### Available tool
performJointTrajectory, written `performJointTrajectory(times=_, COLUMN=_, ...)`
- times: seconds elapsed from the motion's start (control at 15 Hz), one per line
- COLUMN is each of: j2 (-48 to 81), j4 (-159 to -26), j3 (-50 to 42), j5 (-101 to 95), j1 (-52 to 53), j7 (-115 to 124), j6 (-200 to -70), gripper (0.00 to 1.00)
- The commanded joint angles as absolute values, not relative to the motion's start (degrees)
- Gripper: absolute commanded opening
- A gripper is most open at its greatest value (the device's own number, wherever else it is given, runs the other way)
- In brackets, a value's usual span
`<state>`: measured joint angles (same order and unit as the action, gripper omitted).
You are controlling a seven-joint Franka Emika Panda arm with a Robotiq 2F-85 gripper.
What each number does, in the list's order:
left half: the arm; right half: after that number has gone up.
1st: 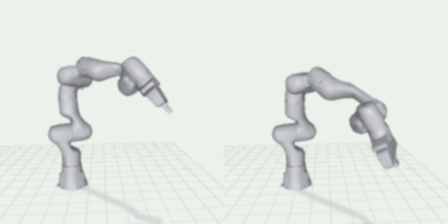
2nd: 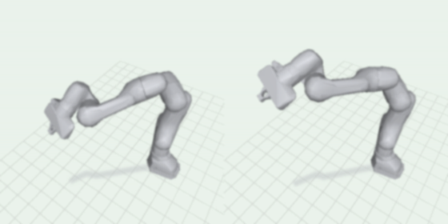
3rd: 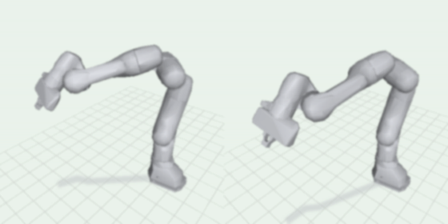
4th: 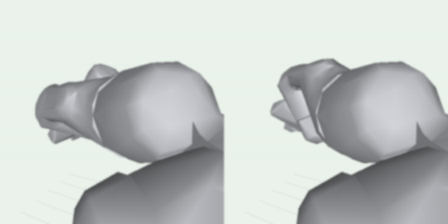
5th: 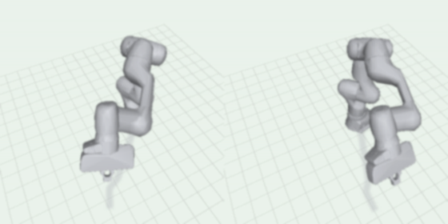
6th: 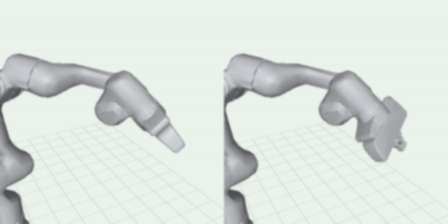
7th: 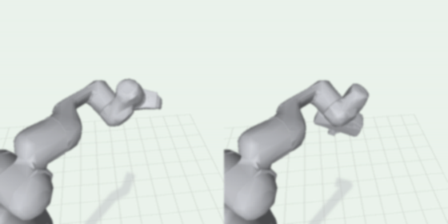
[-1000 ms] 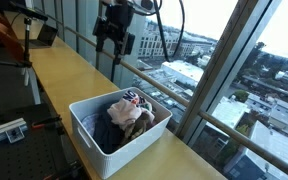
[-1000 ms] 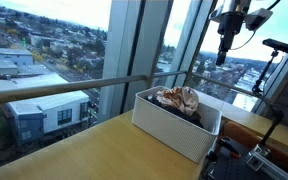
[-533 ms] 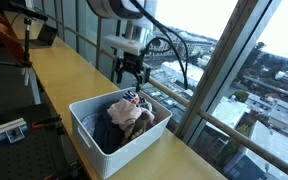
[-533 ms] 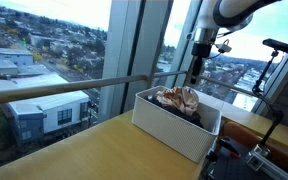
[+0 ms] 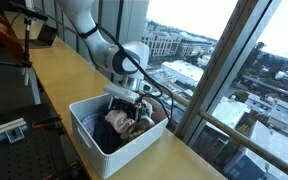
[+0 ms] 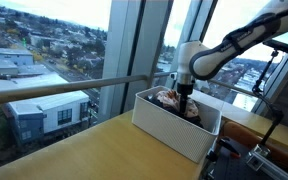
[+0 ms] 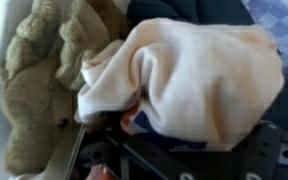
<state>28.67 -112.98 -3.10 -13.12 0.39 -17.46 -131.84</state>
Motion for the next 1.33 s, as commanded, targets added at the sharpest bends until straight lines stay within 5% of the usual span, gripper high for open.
performJointTrajectory(times=0.0, j2=34.59, j4=-113.9, j3=-2.92, j5=-15.37, j1=0.04, j7=-15.04, j6=-134.06, gripper=1.0)
performJointTrajectory(times=0.07, j2=35.5, j4=-114.92, j3=-2.9, j5=-15.42, j1=0.24, j7=-14.33, j6=-134.08, gripper=0.75)
performJointTrajectory(times=0.8, j2=19.75, j4=-121.77, j3=-1.9, j5=-12.02, j1=-1.68, j7=-14.11, j6=-127.17, gripper=0.01)
performJointTrajectory(times=1.27, j2=3.5, j4=-118.66, j3=-1.1, j5=-5.96, j1=-1.77, j7=-17.37, j6=-119.01, gripper=0.0)
